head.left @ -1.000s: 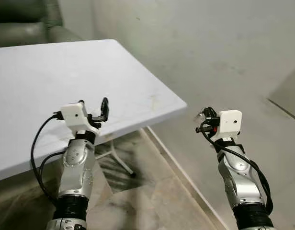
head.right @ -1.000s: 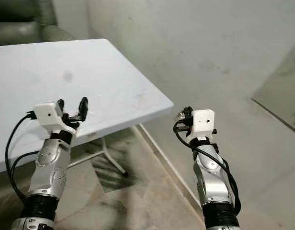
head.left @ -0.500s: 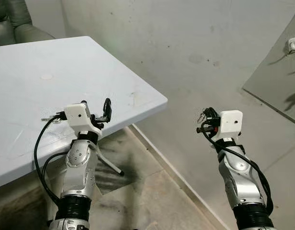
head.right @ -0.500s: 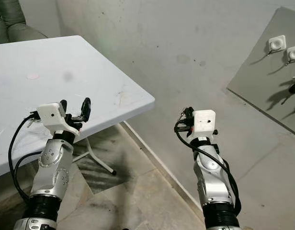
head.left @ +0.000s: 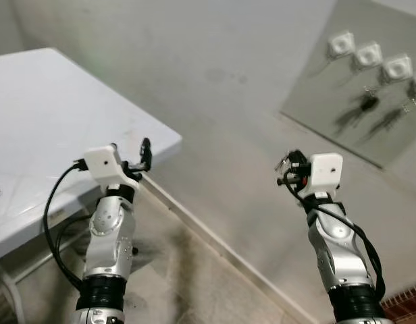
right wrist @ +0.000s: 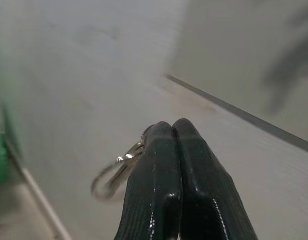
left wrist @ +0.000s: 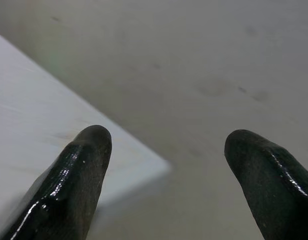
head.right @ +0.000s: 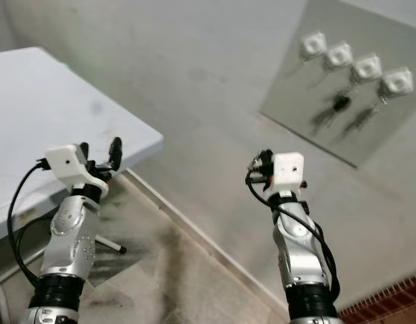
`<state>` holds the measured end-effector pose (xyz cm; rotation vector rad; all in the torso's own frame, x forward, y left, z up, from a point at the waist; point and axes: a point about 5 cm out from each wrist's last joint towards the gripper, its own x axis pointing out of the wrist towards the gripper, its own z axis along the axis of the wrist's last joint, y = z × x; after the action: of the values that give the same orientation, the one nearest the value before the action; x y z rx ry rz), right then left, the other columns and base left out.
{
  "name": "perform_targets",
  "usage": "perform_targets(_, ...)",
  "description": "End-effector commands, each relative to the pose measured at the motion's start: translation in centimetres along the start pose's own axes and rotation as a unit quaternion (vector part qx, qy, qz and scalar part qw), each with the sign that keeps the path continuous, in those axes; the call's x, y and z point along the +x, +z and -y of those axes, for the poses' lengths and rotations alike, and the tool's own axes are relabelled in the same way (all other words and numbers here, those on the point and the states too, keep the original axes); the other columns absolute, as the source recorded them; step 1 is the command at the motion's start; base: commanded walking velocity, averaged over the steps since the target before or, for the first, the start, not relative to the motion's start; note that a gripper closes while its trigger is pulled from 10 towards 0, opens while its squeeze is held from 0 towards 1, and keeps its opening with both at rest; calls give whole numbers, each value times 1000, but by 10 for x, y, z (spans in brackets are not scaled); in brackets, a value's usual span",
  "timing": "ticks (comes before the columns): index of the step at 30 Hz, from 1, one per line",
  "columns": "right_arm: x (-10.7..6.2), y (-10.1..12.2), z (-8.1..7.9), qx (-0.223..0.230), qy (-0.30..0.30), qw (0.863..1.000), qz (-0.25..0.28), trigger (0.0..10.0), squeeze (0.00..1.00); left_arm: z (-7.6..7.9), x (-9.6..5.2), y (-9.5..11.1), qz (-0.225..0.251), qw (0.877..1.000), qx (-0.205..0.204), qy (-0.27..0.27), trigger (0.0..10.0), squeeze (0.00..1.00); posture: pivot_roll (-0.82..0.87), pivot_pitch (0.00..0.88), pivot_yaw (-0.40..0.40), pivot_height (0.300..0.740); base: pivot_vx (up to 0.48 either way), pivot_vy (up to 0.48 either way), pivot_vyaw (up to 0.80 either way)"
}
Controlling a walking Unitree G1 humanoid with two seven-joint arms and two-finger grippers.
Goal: Hang keys on a hook
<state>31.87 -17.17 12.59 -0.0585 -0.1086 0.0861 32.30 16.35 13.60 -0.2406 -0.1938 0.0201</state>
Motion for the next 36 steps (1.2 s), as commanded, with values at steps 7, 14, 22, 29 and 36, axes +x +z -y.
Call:
perform_targets(7, -1, 5, 11, -7, -10, 1000, 4, 10000, 0, 10, -1, -5, -12, 1000, -7, -8, 10000, 0, 62, 0, -139, 740, 0, 0, -748)
perform_targets(14, 0, 5, 9, -7, -8, 1000, 5, 10000, 0, 11, -1, -6, -17, 1000, -7, -7, 10000, 0, 64, 0, -141, 740, 0, 0, -744)
perform_targets(22, 0, 5, 9, -6, -6, 1000, 5, 10000, 0, 11, -1, -6, -19, 1000, -7, -9, 10000, 0, 66, 0, -139, 740, 0, 0, -744)
perform_targets(29, -1, 4, 8, -6, -5, 1000, 4, 10000, 0, 12, -2, -8, -26, 1000, -3, -12, 10000, 0, 67, 0, -137, 740, 0, 0, -744)
perform_targets(36, -1, 3, 7, -7, -3, 1000, 4, 10000, 0, 12, -4, -9, -35, 999, 7, -21, 10000, 0, 69, 0, -129, 740, 0, 0, -744)
